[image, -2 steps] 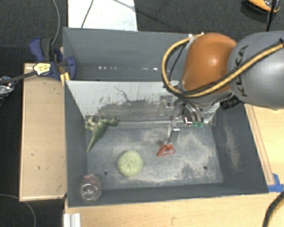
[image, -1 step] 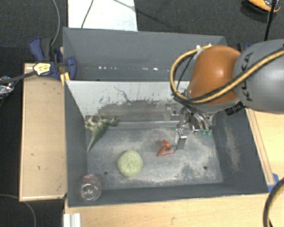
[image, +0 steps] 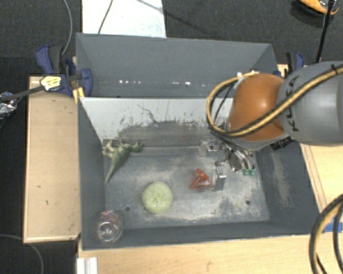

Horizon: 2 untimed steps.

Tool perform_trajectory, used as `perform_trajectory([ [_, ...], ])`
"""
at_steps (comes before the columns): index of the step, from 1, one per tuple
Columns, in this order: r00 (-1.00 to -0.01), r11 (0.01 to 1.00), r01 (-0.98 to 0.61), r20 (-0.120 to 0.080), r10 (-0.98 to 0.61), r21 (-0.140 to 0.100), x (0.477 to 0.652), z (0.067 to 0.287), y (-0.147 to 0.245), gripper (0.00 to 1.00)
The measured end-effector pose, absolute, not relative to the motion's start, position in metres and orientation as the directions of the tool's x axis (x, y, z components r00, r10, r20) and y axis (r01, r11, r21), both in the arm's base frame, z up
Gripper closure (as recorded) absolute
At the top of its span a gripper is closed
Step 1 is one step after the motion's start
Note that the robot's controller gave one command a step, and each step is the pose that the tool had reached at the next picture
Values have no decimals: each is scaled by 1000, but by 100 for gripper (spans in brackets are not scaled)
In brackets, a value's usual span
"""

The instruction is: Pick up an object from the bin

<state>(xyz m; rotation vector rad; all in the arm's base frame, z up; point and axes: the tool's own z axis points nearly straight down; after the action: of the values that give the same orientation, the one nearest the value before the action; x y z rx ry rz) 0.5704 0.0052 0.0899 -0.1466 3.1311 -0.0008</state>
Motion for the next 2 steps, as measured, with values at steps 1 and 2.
perform_trajectory([
  [1, -1000, 1000, 2, -11, 2, 4, 574, 71, 17, 100],
  [2, -1000, 1000, 2, -11, 2, 4, 574, 71, 17, 100],
])
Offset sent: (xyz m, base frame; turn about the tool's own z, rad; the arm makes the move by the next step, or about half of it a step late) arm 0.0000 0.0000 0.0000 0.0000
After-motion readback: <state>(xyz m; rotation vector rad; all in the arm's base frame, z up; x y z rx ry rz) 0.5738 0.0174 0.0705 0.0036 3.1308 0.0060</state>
